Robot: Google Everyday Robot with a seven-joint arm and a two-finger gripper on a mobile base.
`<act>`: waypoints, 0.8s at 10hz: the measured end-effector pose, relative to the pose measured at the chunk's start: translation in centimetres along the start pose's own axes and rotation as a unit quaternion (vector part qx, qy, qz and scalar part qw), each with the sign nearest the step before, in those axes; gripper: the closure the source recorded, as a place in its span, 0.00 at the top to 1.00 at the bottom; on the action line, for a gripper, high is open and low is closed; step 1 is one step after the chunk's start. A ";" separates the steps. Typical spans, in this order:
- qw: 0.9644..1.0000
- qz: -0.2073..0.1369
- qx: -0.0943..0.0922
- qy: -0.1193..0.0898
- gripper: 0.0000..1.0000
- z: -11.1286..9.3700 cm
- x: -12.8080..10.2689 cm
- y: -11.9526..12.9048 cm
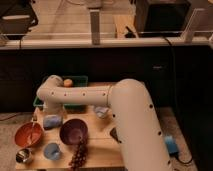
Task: Place sponge in metal cup
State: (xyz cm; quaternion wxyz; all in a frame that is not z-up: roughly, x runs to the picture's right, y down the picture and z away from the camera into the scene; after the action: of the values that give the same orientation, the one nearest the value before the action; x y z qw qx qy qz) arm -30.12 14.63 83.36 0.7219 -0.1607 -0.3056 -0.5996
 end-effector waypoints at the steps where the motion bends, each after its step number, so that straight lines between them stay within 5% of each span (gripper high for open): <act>1: 1.000 0.026 0.001 0.003 0.80 0.4 0.1 -0.2; 2: 0.998 0.057 -0.001 0.008 0.80 0.7 0.1 -0.4; 3: 0.993 0.119 -0.006 0.016 0.80 0.9 0.1 -0.8; 4: 0.983 0.181 -0.012 0.020 0.80 1.0 0.1 -1.0; 7: 0.942 0.329 -0.070 0.000 0.80 1.3 -0.2 -1.8; 8: 0.934 0.348 -0.080 -0.020 0.80 1.4 -0.2 -1.7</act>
State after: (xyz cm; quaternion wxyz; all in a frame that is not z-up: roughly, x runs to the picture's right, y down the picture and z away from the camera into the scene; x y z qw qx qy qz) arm -32.17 15.20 84.07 0.8640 -0.3256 -0.1961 -0.3302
